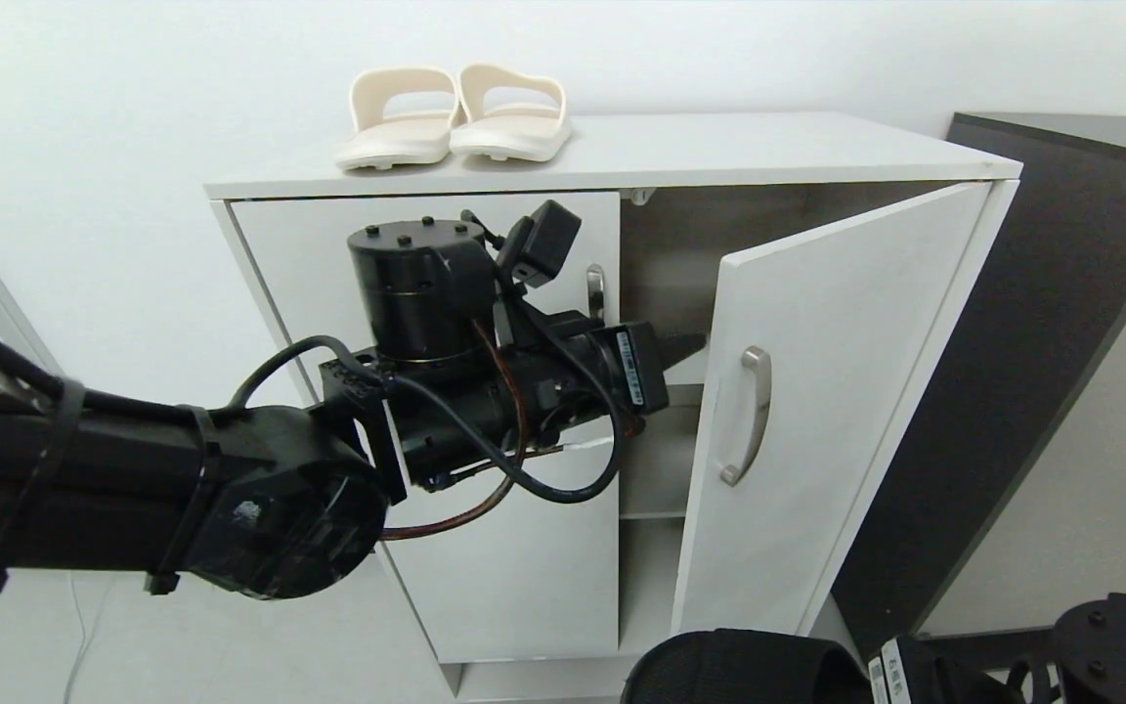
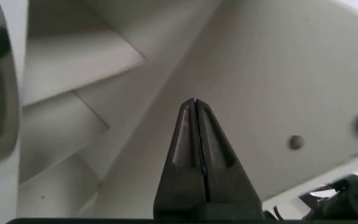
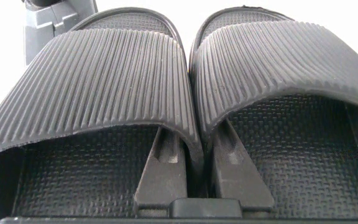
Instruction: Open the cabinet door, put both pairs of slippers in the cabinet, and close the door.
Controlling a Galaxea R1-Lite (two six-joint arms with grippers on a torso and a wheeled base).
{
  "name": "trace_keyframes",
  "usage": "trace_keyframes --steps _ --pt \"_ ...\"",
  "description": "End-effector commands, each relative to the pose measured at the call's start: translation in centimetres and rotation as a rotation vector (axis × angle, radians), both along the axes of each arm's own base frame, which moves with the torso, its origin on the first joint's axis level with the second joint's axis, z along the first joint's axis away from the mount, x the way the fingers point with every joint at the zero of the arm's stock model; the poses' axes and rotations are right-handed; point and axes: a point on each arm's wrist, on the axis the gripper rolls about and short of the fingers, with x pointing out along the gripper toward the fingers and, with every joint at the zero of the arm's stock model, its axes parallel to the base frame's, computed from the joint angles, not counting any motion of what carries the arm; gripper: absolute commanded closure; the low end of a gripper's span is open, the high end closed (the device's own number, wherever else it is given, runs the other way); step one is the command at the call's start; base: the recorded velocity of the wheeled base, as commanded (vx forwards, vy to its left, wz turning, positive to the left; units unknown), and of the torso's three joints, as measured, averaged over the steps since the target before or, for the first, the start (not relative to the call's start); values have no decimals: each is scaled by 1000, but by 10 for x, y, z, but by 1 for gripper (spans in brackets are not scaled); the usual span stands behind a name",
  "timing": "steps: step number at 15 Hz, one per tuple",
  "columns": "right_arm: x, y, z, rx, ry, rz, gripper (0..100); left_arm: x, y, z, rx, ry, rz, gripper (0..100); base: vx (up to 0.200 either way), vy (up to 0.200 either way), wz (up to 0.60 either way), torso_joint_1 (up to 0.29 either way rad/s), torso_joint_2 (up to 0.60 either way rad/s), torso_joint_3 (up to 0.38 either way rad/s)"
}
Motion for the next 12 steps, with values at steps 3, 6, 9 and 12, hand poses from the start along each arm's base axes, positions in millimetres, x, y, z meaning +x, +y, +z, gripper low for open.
trace_keyframes --steps 3,6,9,12 --pt "-1 1 -2 -8 7 9 100 -1 -4 -6 -4 15 18 100 -200 0 0 7 2 2" --pt "-5 1 -5 -19 15 25 100 -25 -18 -10 -10 6 -58 100 -200 0 0 -2 -1 2" --pt "-9 0 -8 -34 7 48 100 -52 -47 -7 -22 -5 -179 100 -200 0 0 2 -2 4" --pt "-10 0 -8 -37 8 48 100 -64 -70 -12 -38 -19 -245 100 -67 0 0 1 1 1"
